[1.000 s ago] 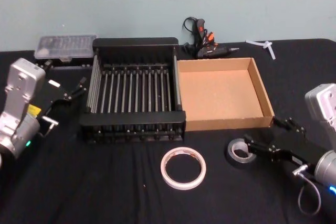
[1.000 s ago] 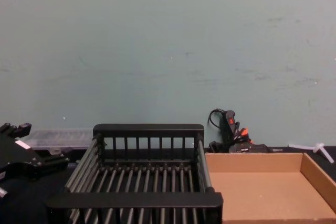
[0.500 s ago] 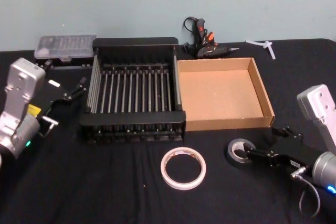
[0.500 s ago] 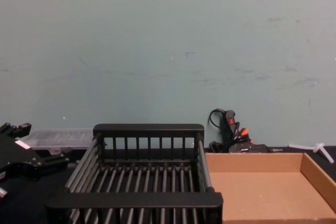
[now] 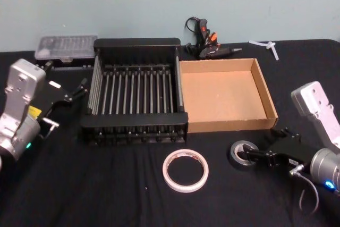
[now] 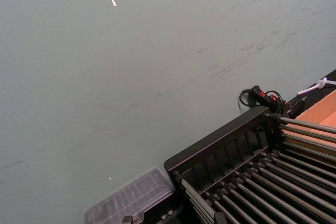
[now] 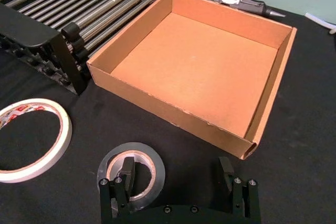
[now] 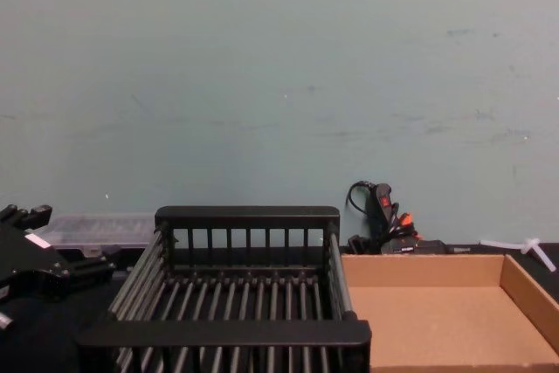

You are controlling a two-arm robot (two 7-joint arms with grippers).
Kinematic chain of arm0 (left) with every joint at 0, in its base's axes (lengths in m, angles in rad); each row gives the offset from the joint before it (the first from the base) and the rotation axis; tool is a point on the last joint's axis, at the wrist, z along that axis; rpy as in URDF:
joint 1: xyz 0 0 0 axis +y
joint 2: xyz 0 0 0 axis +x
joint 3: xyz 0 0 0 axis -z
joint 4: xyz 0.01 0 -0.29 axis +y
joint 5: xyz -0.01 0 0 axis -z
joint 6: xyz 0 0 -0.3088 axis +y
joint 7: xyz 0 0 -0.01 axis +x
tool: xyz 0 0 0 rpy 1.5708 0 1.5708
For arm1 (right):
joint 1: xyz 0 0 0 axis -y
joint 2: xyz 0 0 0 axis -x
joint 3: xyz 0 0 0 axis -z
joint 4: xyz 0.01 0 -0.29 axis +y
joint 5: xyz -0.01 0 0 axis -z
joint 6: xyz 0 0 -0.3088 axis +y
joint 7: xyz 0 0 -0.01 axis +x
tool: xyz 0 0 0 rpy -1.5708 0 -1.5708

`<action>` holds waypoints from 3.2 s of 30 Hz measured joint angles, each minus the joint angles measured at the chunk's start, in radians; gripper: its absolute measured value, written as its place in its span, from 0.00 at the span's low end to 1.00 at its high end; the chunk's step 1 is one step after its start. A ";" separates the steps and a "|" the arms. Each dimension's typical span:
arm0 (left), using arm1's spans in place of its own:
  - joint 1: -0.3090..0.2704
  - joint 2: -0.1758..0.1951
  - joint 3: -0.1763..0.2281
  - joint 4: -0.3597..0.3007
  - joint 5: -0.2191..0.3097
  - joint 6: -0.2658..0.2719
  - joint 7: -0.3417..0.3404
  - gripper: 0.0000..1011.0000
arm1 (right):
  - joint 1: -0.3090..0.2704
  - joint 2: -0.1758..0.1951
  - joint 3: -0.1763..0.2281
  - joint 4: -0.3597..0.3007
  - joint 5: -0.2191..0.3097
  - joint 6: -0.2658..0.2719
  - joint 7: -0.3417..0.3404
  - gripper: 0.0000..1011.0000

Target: Pick up the white tape and place it into the black box , Pick up the silver tape and place it into the brown box.

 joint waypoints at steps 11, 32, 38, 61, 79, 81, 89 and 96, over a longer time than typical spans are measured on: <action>0.000 0.000 0.000 0.000 0.000 0.000 0.000 0.99 | 0.025 -0.020 -0.003 0.030 -0.027 0.020 0.024 0.99; 0.000 0.000 0.000 0.000 0.000 0.000 0.000 0.99 | 0.029 -0.061 0.012 0.048 -0.073 0.037 0.054 0.99; 0.000 0.000 0.000 0.000 0.000 0.000 0.000 0.99 | 0.028 -0.062 0.014 0.048 -0.077 0.037 0.055 0.99; 0.000 0.000 0.000 0.000 0.000 0.000 0.000 0.99 | 0.028 -0.060 0.013 0.046 -0.073 0.035 0.053 0.67; 0.000 0.000 0.000 0.000 0.000 0.000 0.000 0.99 | 0.028 -0.060 0.013 0.046 -0.072 0.035 0.053 0.16; 0.000 0.000 0.000 0.000 0.000 0.000 0.000 0.99 | 0.028 -0.060 0.013 0.046 -0.072 0.035 0.053 0.16; 0.000 0.000 0.000 0.000 0.000 0.000 0.000 0.99 | 0.026 -0.061 0.018 0.043 -0.073 0.031 0.057 0.16; 0.000 0.000 0.000 0.000 0.000 0.000 0.000 0.99 | 0.011 -0.062 0.038 0.017 -0.074 0.009 0.075 0.16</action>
